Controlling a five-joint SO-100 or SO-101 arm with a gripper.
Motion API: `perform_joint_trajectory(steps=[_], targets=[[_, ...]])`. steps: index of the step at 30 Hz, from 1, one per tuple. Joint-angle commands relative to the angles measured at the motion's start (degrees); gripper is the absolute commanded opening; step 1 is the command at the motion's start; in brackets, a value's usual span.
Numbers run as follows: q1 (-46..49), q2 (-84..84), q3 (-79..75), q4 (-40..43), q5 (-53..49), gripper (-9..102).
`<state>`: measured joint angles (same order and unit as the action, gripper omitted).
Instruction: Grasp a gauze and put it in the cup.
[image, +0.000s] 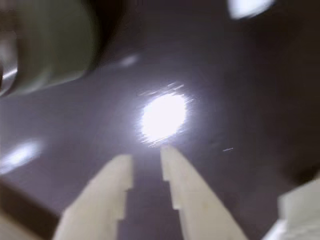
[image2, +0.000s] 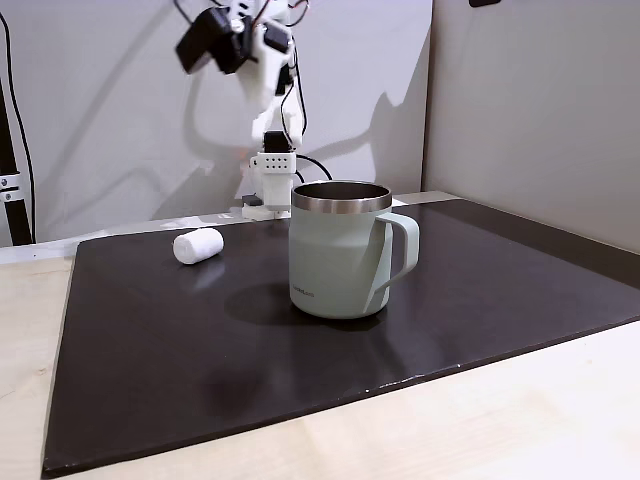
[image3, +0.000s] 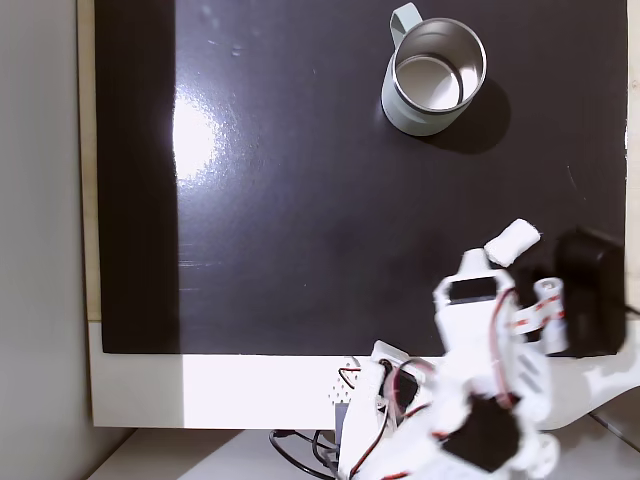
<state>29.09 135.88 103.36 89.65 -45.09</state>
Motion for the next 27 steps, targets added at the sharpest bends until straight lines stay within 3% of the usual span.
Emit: perform_joint_trajectory(steps=[1,11,20,27], targets=[[6.4,-7.5,-7.4,1.4,-7.7,13],[13.9,-32.5,-23.6,9.7,-24.1,35],[16.8,-42.1,-24.9,9.7,-33.7,37],[19.0,-56.9,-33.1,9.7,-34.6,37]])
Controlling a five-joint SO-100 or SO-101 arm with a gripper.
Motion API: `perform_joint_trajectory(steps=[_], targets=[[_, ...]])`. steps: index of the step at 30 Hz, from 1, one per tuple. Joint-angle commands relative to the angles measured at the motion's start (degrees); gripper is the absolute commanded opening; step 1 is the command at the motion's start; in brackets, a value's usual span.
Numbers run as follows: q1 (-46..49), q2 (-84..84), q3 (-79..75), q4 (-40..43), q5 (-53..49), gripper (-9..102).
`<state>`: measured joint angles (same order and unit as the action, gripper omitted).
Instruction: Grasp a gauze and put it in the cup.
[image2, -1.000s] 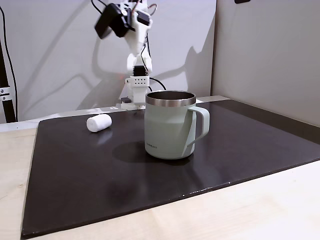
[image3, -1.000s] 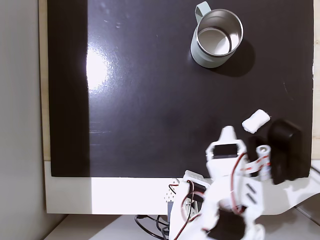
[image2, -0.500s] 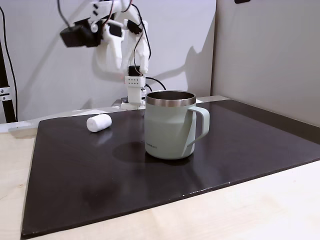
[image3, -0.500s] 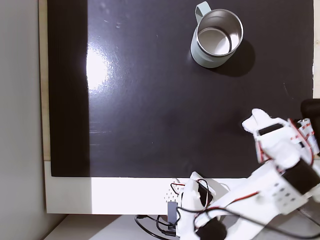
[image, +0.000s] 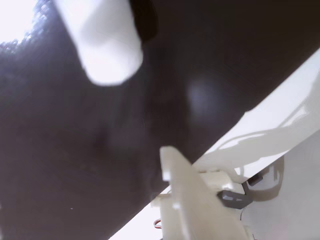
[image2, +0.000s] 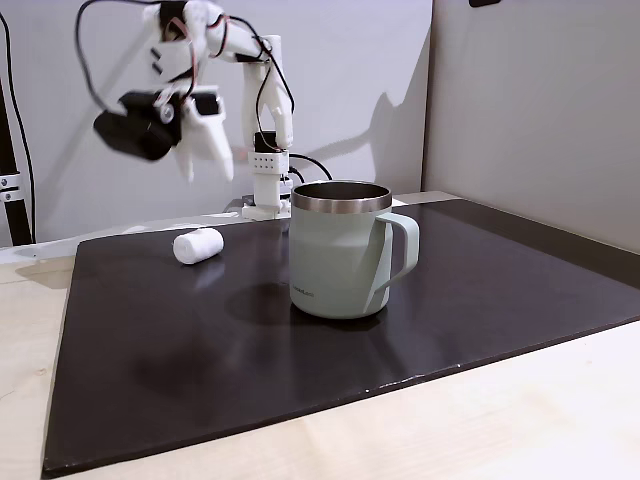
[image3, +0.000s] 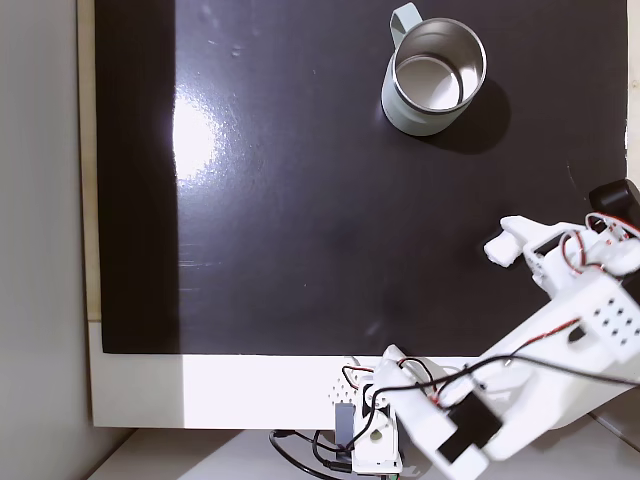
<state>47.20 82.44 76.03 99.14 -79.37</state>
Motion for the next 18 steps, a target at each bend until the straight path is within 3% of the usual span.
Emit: perform_joint_trajectory(steps=[1,18], targets=[[1.1,-5.4,-7.2,0.2,-0.4,37],[2.6,-28.1,-16.9,-1.3,-0.3,35]])
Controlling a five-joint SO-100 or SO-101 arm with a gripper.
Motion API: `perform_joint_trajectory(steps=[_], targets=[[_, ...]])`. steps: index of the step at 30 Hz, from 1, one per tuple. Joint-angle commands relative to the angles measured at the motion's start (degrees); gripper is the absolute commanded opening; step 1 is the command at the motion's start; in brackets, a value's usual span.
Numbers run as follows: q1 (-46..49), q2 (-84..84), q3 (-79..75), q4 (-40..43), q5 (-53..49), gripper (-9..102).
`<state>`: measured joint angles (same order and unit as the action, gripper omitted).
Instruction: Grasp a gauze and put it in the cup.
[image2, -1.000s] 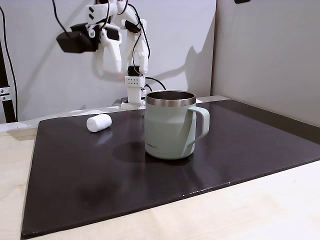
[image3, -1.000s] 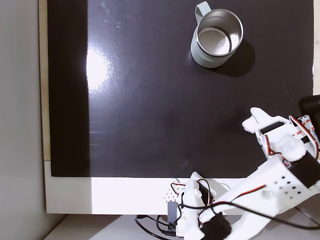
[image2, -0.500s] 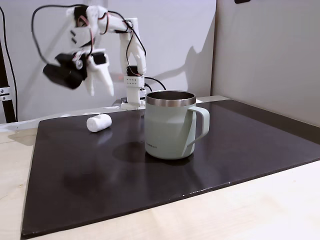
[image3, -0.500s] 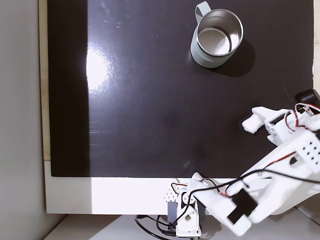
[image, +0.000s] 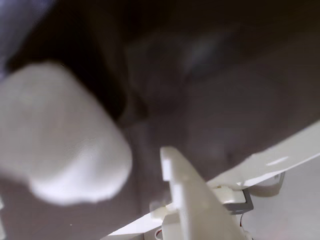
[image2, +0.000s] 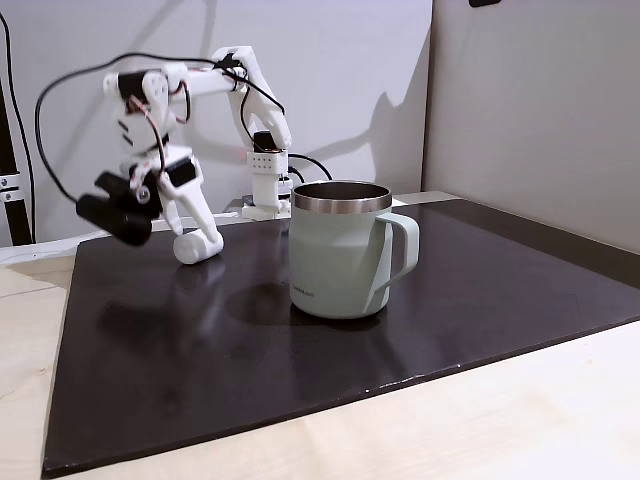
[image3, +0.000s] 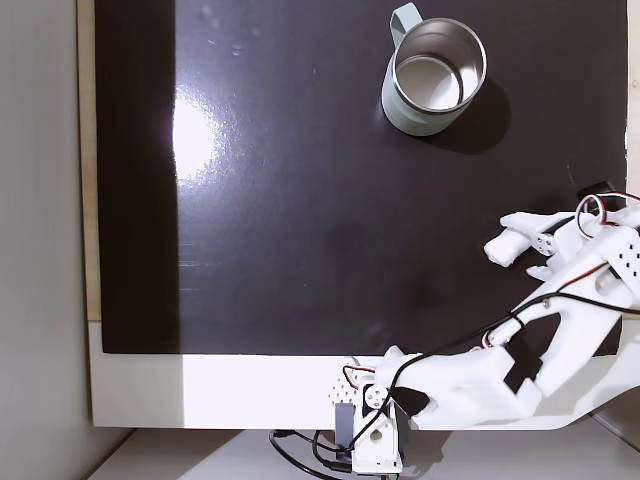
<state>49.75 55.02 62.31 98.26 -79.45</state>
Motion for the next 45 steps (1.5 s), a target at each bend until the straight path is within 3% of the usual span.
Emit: perform_joint_trajectory(steps=[1,10,18,26,38,45], targets=[[0.1,-1.7,-3.2,-0.7,-0.2,35],[0.1,-6.2,-3.2,-1.3,0.1,28],[0.1,-5.6,-3.2,-1.0,1.1,0],[-0.9,0.6,-3.5,1.0,3.0,0],[-6.4,27.2,-1.9,1.7,13.0,0],[-12.7,28.7,-15.4,1.8,22.9,0]])
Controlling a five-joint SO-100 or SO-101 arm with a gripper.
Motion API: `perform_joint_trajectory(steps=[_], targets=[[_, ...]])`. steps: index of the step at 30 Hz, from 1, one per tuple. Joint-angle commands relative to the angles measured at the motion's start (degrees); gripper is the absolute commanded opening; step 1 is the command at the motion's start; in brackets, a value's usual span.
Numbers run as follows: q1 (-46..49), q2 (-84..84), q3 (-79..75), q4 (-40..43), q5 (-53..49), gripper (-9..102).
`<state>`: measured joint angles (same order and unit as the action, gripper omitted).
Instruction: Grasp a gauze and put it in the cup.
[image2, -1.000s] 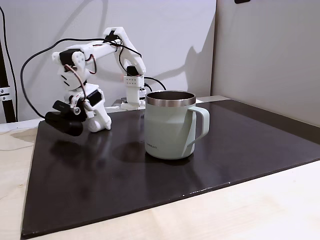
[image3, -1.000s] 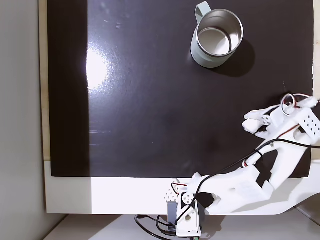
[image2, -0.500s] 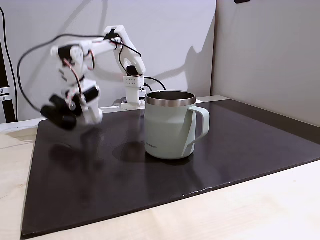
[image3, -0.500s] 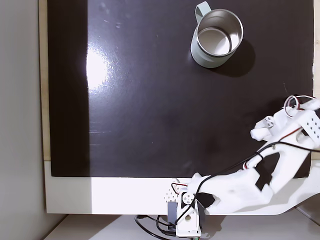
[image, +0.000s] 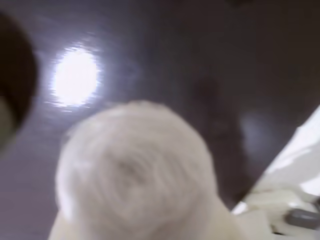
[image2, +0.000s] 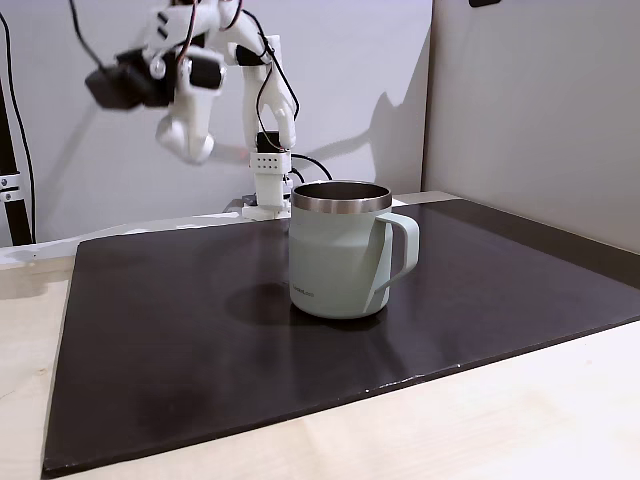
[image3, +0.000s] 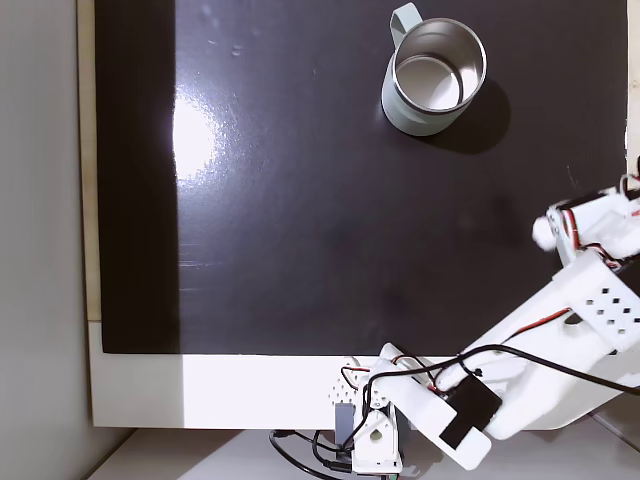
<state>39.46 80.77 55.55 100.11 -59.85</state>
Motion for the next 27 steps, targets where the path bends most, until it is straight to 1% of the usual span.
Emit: perform_joint_trajectory(steps=[1,7,17,21,27], targets=[[-3.6,2.5,-11.3,-0.1,4.7,0],[-11.9,-0.9,-26.0,-0.1,10.5,0],[-23.3,-14.3,-48.7,-0.6,23.6,0],[-26.2,-18.5,-51.5,-0.8,27.2,0],[-28.7,-25.9,-51.5,-0.4,28.0,0]])
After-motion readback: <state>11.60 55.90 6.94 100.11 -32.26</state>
